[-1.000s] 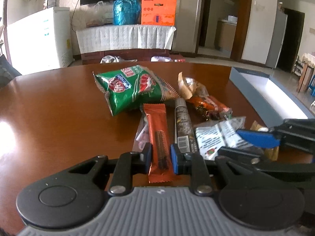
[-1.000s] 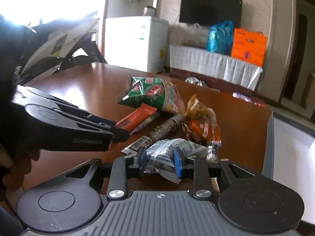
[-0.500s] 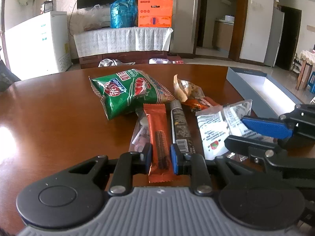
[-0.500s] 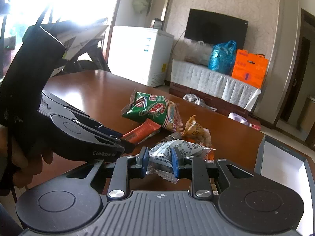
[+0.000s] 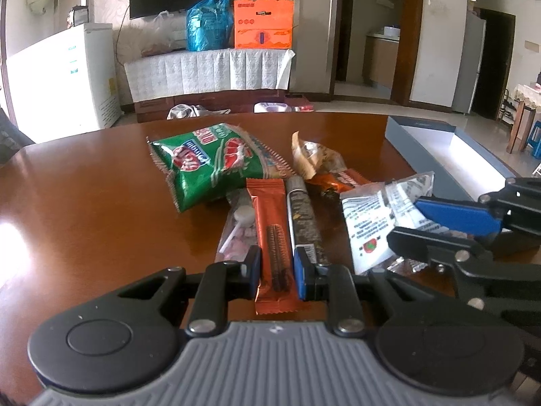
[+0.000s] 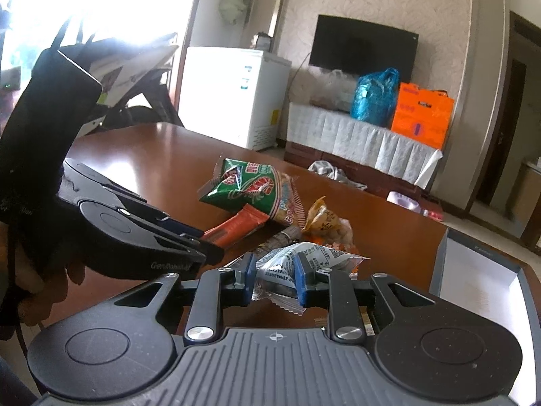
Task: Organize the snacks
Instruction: 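Lift and carry orange bar with left tool while right tool carries white packet to box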
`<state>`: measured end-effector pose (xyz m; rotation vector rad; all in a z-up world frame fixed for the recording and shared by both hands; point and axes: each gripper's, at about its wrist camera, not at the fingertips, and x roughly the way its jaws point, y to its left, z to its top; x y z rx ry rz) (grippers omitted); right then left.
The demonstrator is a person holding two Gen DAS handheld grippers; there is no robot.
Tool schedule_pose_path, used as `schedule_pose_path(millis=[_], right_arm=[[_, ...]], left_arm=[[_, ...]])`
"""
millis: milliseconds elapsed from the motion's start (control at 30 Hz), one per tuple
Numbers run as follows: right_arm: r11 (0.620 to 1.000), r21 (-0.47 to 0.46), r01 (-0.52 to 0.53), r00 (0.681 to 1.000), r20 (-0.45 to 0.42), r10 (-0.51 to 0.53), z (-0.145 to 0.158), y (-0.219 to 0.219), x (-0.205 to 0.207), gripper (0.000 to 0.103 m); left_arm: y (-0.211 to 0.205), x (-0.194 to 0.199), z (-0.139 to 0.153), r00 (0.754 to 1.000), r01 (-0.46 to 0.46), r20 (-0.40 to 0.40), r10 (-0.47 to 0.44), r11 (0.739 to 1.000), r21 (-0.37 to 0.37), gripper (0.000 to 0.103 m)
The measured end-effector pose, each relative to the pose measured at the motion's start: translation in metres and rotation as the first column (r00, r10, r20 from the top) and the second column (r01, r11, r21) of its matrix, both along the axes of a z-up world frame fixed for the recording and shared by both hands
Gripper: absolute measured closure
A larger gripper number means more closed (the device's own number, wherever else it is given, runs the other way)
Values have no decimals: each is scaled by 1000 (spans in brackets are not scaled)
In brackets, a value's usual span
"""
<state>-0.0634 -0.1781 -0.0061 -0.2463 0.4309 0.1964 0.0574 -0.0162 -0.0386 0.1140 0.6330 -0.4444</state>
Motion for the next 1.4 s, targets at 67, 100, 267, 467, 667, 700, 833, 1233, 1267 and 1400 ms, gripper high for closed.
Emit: schedule_pose_path(millis=[67,100,267,467,667,700,833,1233,1267,1400], right_arm=[[1000,-2,2,1000,-2,-2,0,-1,-1,78],[1000,0,3,1000,-1,-3,0,-1,-2,78],[1000,3,23,1000,15,-23,5,-6,-5,78],[997,25,68,997,31,-69,15,-28,-8,78],[991,24,129,990,48,-130,23,-57,-15,78],[990,21,142,989,49,-142,23,-63,-16,78],[977,28,211,976,54,-212,25,-91,-23,78],[900,81,428,903,-7,-429,6,-173,-32,79],[893,86,441,897,-15,-442,3,-178,-31,79],[877,103,469,883,-52,-467,-5,-189,-22,79]], left_arm=[[-3,1,1,1000,-1,-5,1,1000,1,85],[-4,1,2,1000,-5,-5,5,1000,-2,85],[-17,-2,12,1000,-9,16,9,1000,-10,85],[-38,-10,24,998,15,58,-15,1000,-2,85],[-73,-9,41,993,64,98,-63,998,-11,85],[-80,-9,44,992,73,102,-70,997,-18,85],[-120,-7,50,986,129,113,-127,991,-18,85],[-250,-21,54,945,309,110,-307,951,-1,85],[-259,-22,52,943,319,104,-317,948,0,85],[-288,-24,41,936,343,83,-343,939,15,84]])
